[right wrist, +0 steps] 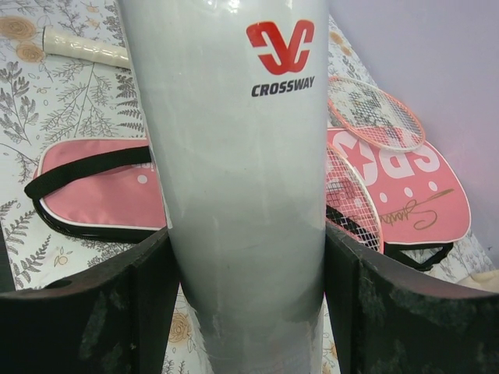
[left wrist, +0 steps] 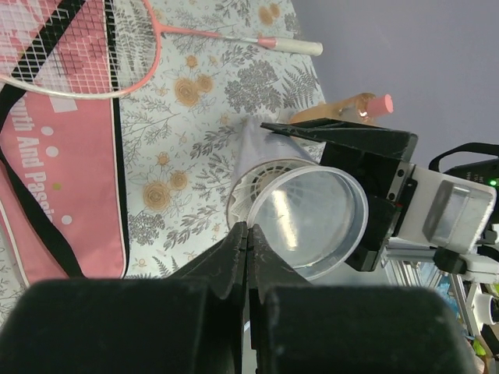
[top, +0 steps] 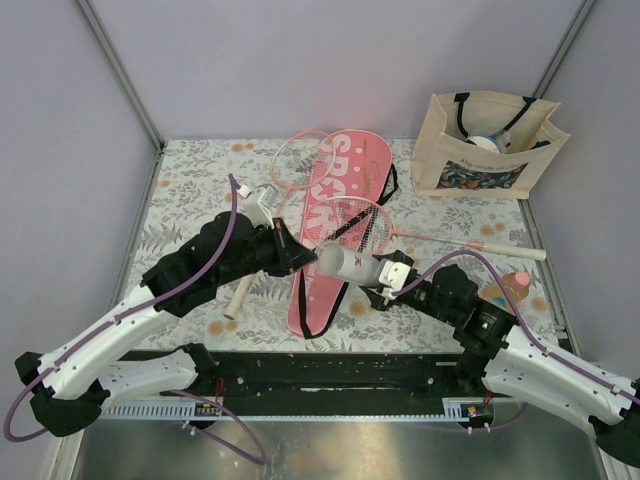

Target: Pack up the badminton gear

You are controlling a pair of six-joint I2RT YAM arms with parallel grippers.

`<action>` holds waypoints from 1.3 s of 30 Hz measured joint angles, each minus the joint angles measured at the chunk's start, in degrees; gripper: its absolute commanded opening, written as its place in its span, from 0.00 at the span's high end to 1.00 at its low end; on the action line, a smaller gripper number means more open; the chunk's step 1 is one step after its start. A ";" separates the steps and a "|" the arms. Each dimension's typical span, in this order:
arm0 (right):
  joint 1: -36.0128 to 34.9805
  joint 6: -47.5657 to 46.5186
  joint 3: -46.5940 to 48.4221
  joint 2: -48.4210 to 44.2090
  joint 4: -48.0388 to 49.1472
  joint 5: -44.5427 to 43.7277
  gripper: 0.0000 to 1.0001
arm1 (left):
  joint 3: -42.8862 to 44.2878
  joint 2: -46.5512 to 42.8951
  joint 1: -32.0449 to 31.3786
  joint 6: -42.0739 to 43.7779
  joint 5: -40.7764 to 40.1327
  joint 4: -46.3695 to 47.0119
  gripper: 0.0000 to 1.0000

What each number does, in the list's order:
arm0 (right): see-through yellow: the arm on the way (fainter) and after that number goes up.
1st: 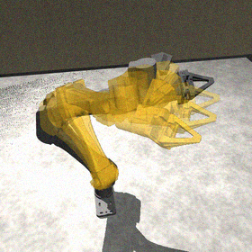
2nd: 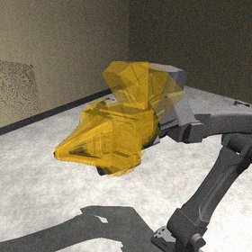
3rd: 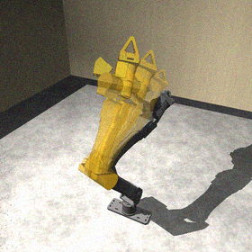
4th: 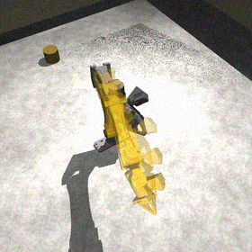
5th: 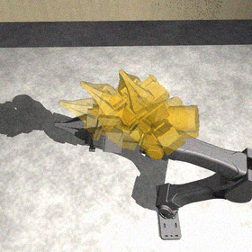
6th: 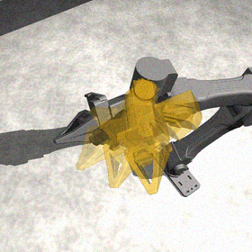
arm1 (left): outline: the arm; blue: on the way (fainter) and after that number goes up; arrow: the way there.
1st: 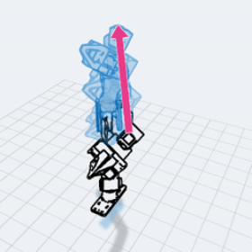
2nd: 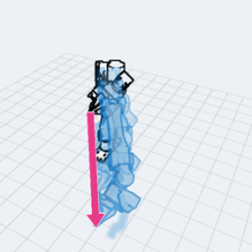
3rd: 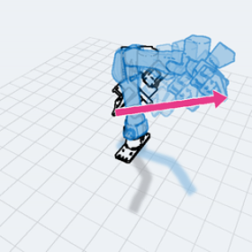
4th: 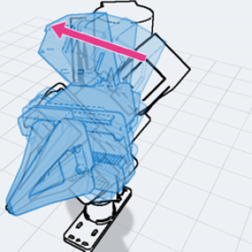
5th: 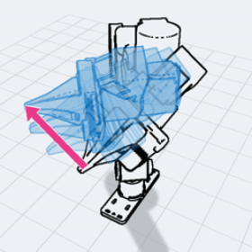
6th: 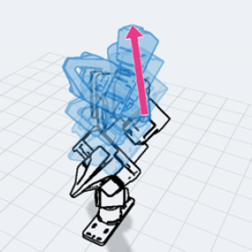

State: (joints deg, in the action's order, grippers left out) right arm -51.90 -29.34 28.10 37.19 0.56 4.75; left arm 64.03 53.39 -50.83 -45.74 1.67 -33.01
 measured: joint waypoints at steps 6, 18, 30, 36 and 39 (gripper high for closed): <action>0.00 0.31 -0.07 -1.18 -0.02 0.96 0.38 | -1.27 0.98 0.00 -1.33 0.79 0.22 1.00; 0.00 -0.04 -0.15 -1.11 -0.59 2.03 0.38 | -1.84 1.84 0.00 -1.79 1.18 1.40 1.00; 0.00 -0.15 0.00 0.50 -0.26 2.27 0.37 | -1.97 2.60 0.17 -0.33 0.26 -0.11 1.00; 0.00 -0.44 0.00 1.16 -1.88 2.19 0.37 | 0.20 5.90 0.31 1.66 0.17 -3.80 1.00; 0.02 -0.74 0.00 1.38 -2.38 2.23 0.37 | 1.51 7.41 0.33 2.71 0.28 -5.79 1.00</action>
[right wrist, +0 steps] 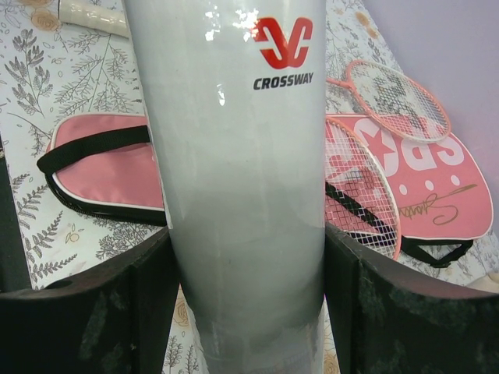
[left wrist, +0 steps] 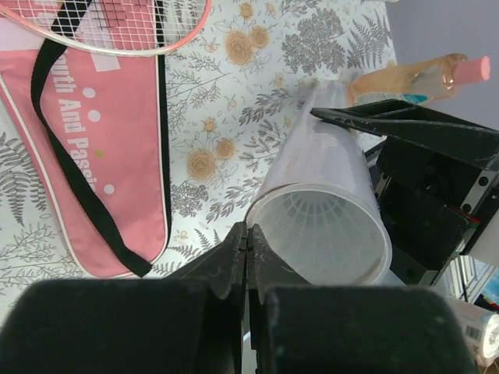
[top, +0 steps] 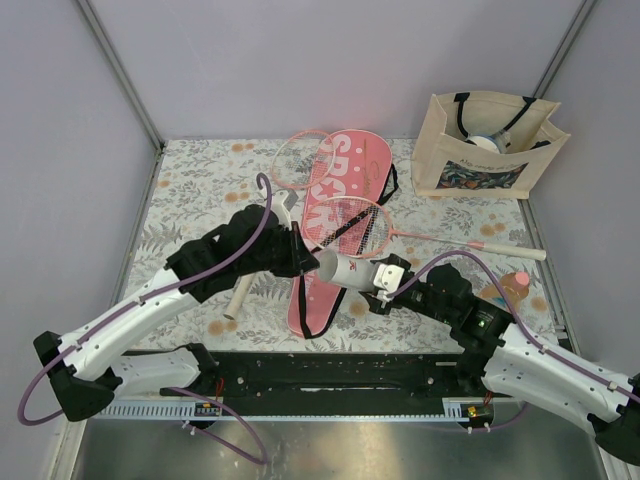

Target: Pack up the badminton gear

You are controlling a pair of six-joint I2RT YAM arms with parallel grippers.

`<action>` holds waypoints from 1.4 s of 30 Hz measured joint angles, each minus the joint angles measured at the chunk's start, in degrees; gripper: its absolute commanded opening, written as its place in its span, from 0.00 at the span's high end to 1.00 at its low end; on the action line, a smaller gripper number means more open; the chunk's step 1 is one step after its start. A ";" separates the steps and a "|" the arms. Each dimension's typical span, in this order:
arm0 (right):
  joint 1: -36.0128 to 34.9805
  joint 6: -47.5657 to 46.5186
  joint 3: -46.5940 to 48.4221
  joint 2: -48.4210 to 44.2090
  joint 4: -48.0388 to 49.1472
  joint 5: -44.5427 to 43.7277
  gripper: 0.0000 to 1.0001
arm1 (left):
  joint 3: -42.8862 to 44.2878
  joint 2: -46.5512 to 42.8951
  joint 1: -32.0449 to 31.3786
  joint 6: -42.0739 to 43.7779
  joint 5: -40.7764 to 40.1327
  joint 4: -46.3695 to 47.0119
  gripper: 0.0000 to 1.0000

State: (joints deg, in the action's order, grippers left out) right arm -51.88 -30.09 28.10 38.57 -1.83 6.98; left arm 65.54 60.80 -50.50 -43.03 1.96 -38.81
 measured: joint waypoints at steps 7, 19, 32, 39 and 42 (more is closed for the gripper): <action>0.00 -0.52 0.00 0.09 -0.04 0.24 0.37 | 2.36 1.22 0.00 2.67 1.20 -3.08 1.00; -0.02 -1.20 0.00 0.42 0.04 1.18 0.36 | 3.80 1.64 -0.04 5.53 2.19 -5.97 1.00; -0.02 -1.99 0.00 1.03 -0.94 1.25 0.36 | 7.85 6.23 -2.34 8.85 0.35 -10.32 0.69; -0.02 -1.97 0.00 1.27 -0.63 1.25 0.36 | 10.38 6.93 -3.67 8.83 -0.31 -13.14 0.67; -0.02 -1.92 0.00 1.27 -0.52 1.25 0.36 | 10.88 6.93 -3.85 8.79 -1.07 -13.75 0.67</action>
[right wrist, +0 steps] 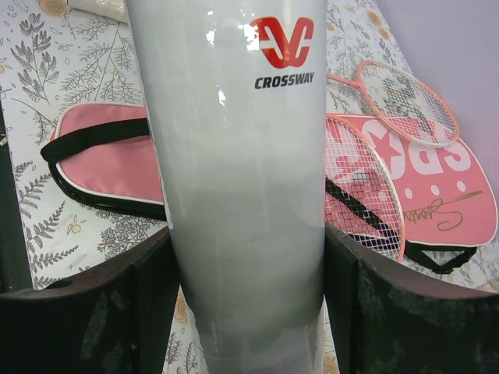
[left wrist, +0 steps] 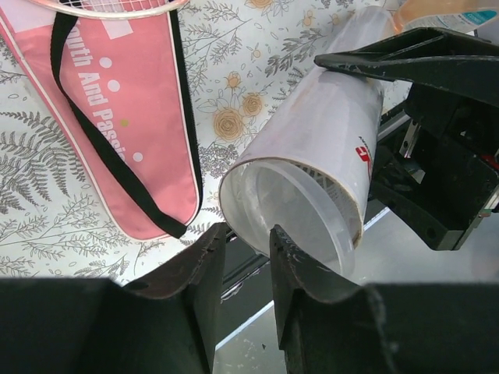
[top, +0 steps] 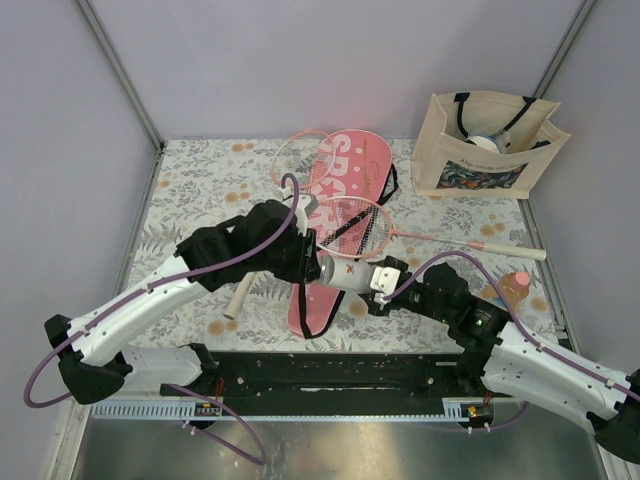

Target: Pack up the badminton gear

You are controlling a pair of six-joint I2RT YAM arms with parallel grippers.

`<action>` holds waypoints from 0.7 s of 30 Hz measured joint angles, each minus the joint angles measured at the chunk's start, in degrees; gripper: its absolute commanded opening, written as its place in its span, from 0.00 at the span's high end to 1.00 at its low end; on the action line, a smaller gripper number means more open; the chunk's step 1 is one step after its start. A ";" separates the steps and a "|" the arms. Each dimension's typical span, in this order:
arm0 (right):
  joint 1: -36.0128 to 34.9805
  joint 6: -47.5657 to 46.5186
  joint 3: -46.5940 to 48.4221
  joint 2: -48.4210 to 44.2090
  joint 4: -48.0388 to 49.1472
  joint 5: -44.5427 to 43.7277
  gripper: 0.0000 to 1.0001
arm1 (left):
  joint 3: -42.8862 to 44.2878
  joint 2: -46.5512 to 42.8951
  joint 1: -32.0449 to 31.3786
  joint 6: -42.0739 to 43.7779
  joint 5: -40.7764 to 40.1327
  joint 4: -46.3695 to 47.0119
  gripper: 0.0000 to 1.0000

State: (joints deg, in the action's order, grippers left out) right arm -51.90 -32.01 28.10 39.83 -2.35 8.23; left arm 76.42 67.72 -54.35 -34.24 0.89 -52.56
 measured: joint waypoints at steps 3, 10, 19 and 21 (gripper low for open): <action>0.00 0.00 0.00 0.00 -0.02 0.00 0.36 | 0.07 -0.02 0.00 -0.13 -0.31 -0.57 0.67; 0.00 0.00 0.00 -0.07 -0.02 0.00 0.36 | 0.09 -1.77 -0.15 -0.31 -0.83 -0.28 0.67; 0.00 0.07 0.00 -0.07 -0.02 0.00 0.36 | 0.04 -6.14 -0.39 -0.31 0.55 5.09 0.67; 0.00 0.09 0.02 -0.07 -0.02 0.00 0.36 | -0.28 -6.08 -0.42 -0.31 0.76 6.47 0.67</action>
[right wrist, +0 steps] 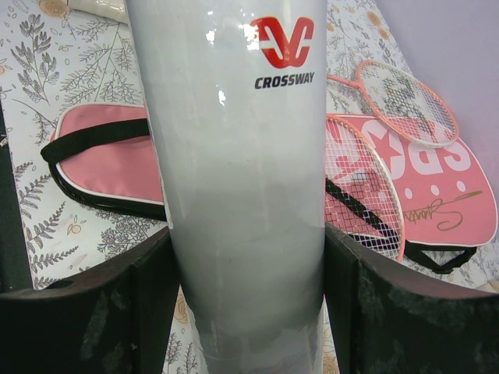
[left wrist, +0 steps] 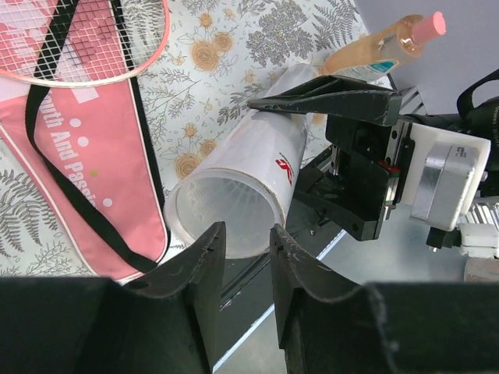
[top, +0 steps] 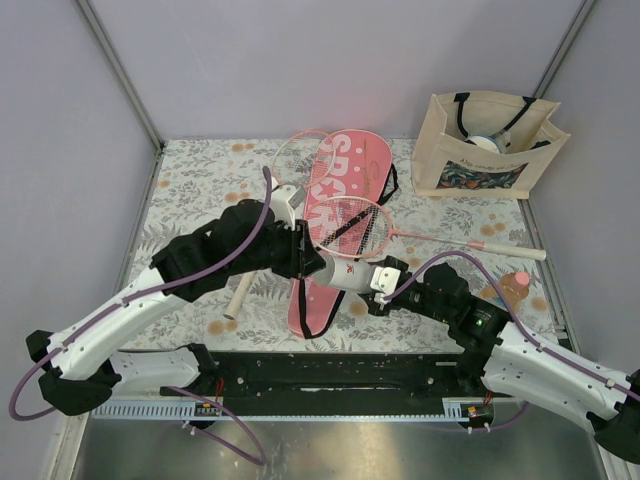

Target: Pack up the badminton gear

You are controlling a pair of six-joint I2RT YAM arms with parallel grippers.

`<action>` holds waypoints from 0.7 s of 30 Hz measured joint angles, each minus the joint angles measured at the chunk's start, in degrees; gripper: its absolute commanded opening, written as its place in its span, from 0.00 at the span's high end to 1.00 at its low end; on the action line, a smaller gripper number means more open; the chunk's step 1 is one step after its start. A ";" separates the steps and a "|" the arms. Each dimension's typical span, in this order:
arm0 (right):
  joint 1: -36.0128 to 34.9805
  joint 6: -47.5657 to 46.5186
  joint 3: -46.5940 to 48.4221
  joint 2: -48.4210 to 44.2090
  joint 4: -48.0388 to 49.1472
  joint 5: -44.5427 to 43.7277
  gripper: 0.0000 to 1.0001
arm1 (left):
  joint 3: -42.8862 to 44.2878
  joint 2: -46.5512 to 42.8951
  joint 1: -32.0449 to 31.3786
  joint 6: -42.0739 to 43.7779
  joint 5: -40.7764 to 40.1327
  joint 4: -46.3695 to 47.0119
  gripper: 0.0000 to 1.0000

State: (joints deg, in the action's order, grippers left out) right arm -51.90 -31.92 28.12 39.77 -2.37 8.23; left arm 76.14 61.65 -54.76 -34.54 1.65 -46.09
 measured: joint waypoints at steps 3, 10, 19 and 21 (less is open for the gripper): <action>0.00 0.02 0.00 0.00 0.00 0.00 0.36 | -0.96 0.63 -0.07 0.00 0.59 1.33 0.67; 0.00 0.20 0.00 -0.13 0.04 0.00 0.36 | -5.05 2.32 -0.66 -0.13 1.31 3.32 0.68; 0.00 1.90 0.00 -0.31 1.31 -0.79 0.36 | -5.79 0.52 -0.70 -0.42 -0.50 4.00 0.64; 0.00 2.34 -0.02 -0.33 1.64 -1.36 0.36 | -5.79 -0.22 -0.68 -0.35 -1.75 3.76 0.64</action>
State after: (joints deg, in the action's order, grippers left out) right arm -51.90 -29.58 28.10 39.44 -0.73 6.87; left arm 70.35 61.43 -55.44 -34.89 -0.10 -42.33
